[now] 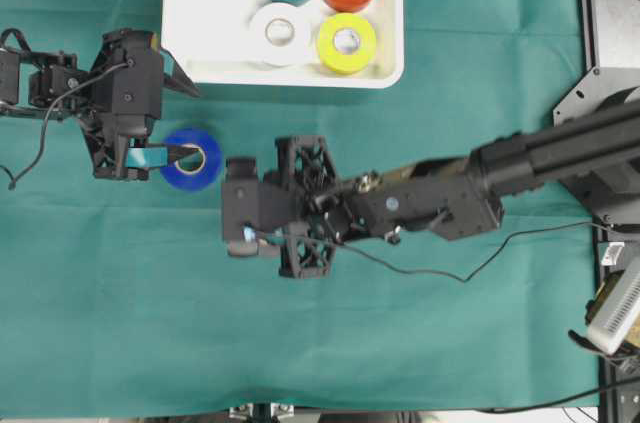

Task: Put the tape alternately from left to right into the white case.
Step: 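Lift black tape with right gripper and carry it into tray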

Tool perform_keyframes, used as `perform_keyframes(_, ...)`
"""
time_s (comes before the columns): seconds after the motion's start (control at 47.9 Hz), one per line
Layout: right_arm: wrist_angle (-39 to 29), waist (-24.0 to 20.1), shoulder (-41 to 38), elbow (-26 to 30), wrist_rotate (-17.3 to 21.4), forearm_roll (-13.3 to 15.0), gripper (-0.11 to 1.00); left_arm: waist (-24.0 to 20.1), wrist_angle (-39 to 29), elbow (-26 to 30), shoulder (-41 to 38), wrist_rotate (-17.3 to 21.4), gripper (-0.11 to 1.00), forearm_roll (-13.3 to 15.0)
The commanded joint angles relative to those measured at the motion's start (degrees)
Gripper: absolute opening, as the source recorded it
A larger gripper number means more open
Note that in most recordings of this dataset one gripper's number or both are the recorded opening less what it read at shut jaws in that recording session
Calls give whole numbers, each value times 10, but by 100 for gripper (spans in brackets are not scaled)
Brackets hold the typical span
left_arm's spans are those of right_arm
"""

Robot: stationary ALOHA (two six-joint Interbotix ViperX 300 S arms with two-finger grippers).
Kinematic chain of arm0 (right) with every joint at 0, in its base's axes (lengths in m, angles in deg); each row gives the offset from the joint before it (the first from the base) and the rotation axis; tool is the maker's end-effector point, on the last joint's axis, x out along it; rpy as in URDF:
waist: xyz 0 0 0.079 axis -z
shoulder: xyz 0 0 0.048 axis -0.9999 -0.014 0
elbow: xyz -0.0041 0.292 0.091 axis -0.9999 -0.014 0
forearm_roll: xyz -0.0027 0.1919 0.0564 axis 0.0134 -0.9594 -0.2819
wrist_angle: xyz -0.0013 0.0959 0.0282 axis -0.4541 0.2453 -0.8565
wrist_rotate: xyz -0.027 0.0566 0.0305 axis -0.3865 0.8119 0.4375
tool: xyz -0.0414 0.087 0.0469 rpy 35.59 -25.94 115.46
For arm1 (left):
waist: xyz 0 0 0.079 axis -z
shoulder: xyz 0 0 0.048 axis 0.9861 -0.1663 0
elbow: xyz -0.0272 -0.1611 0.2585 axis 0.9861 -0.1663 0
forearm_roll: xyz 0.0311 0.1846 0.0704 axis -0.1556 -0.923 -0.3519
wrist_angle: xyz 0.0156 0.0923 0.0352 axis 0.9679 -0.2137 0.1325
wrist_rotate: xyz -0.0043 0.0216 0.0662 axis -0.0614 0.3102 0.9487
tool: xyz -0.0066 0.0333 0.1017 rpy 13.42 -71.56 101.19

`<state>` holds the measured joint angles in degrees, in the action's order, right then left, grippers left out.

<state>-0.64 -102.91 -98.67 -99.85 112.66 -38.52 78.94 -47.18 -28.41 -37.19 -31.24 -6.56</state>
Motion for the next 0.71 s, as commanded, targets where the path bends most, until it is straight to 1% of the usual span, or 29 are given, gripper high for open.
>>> perform_keyframes(0.0, 1, 11, 83, 1, 1, 7, 24, 4, 3, 4, 9, -1, 62, 1)
perform_keyframes(0.188, 4, 46, 111, -25, 1, 17, 24, 4, 3, 4, 9, -1, 62, 0)
perform_keyframes(0.355, 12, 86, 135, -47, 0, 30, 24, 4, 3, 5, 9, -1, 62, 0)
perform_keyframes(0.459, 36, 120, 146, -55, 0, 43, 25, 5, 3, 5, 9, -1, 62, 0)
perform_keyframes(0.689, 105, 188, 147, -57, 1, 44, 24, 9, 3, 4, 9, -1, 62, 1)
